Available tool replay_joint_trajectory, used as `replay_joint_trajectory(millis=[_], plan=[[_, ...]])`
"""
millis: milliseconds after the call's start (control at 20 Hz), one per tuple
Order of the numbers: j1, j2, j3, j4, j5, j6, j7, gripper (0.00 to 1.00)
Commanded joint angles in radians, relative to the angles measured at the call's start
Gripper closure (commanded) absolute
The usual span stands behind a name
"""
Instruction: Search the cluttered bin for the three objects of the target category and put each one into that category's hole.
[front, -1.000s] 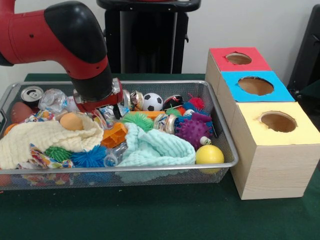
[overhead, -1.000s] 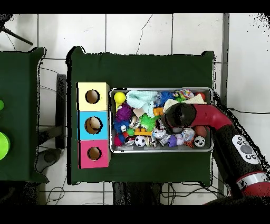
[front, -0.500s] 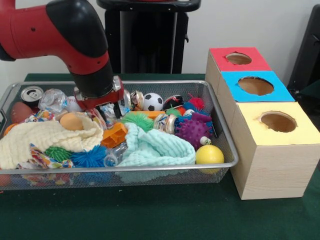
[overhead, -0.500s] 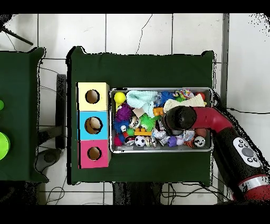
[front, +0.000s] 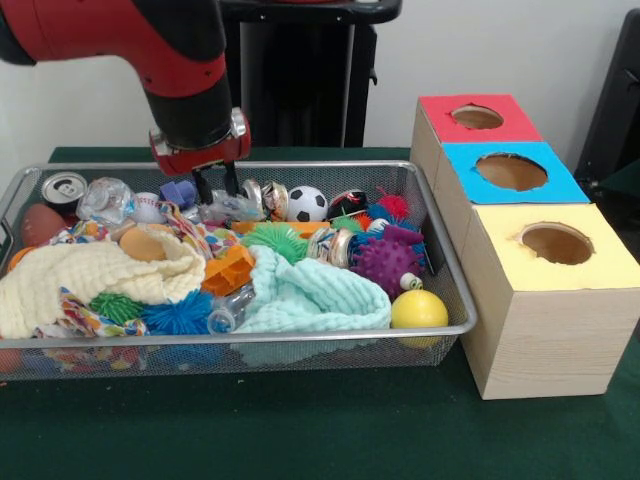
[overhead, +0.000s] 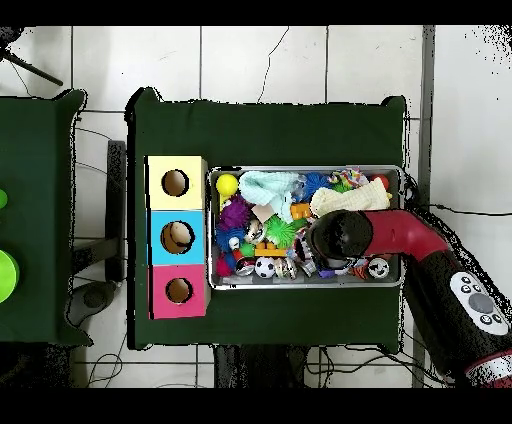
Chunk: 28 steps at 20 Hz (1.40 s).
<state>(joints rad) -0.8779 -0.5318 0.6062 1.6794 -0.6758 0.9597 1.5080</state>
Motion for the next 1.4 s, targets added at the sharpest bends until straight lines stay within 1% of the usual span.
replay_joint_trajectory(millis=[50,100,300,700,850,950,1000,1100,1150,1200,1250,1350,1400], plan=[[0.029,-0.068,0.003,0.135,0.032,0.051,-0.07,1.0],[0.032,-0.061,0.002,0.129,0.032,0.054,-0.074,1.0],[0.042,-0.07,0.003,0.126,0.046,0.067,-0.078,1.0],[0.037,-0.103,0.009,0.176,0.074,0.026,-0.055,1.0],[0.04,-0.106,0.006,0.184,0.078,0.013,-0.046,1.0],[0.034,-0.102,0.009,0.178,0.074,0.001,-0.057,1.0],[0.029,-0.115,0.018,0.179,0.083,0.011,-0.07,1.0],[0.027,-0.185,0.043,0.208,0.121,0.041,-0.076,1.0],[0.026,-0.229,0.053,0.241,0.139,0.035,-0.064,1.0],[0.024,-0.251,0.058,0.275,0.149,0.001,-0.042,1.0],[0.027,-0.248,0.055,0.3,0.142,-0.047,-0.015,1.0],[0.032,-0.197,0.038,0.326,0.1,-0.163,0.026,1.0],[0.037,-0.177,0.032,0.327,0.082,-0.199,0.032,1.0]])
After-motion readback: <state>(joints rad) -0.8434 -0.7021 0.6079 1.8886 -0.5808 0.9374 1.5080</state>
